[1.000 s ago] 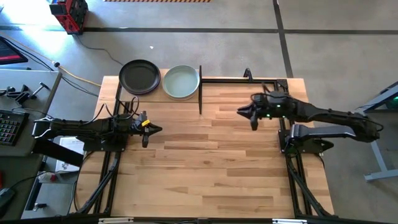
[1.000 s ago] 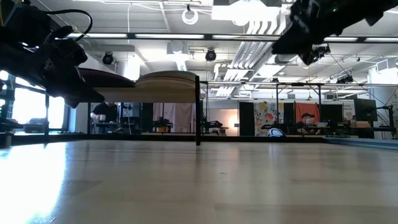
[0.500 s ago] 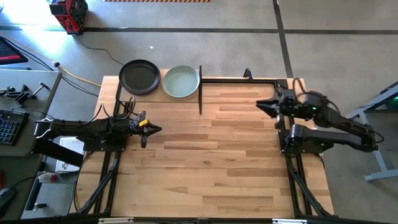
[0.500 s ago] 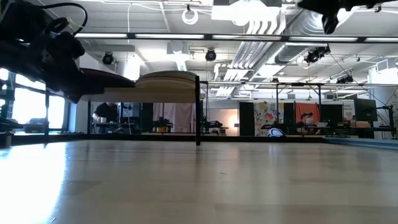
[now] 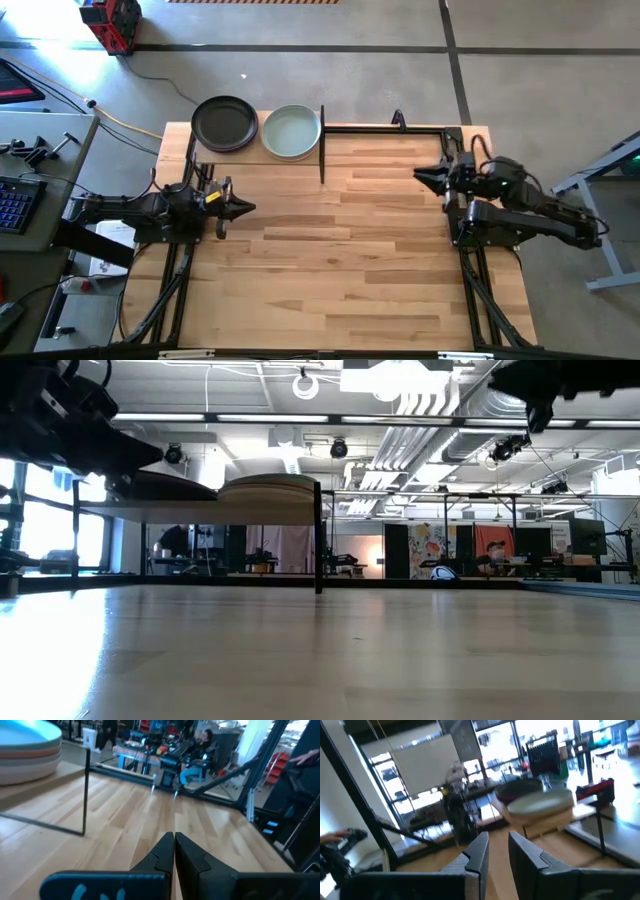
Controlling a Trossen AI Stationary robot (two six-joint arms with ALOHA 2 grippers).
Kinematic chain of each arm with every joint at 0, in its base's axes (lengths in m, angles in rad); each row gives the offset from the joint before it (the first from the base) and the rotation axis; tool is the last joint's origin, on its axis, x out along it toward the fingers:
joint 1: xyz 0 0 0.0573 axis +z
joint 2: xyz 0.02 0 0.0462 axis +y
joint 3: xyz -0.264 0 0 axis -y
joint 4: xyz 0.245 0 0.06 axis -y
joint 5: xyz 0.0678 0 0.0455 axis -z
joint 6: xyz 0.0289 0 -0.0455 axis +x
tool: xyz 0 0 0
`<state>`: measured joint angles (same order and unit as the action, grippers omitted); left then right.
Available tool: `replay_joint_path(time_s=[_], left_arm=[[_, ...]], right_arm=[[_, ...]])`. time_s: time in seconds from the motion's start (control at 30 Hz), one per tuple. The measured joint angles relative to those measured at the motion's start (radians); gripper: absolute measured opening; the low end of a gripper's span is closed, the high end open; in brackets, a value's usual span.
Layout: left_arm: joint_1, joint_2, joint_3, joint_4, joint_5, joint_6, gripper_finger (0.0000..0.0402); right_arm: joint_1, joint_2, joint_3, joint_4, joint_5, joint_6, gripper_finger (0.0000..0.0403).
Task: Place and stack plates onto a shelf
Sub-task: Return to Home Position
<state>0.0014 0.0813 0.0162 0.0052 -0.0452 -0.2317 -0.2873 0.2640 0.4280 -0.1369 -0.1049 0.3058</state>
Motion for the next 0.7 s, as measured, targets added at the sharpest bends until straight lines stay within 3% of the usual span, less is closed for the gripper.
replay_joint_path(time_s=[0.47,0.7], left_arm=[[-0.004,-0.042,0.0,0.0,0.0,0.0,0.0005],[-0.002,0.023,0.005,-0.016,0.014,0.0,0.0005]], right_arm=[[0.0,-0.095,-0.35,-0.026,0.0,0.0,0.0059],[0.002,-0.177,-0.347,-0.012,0.008,0.0,0.0059]])
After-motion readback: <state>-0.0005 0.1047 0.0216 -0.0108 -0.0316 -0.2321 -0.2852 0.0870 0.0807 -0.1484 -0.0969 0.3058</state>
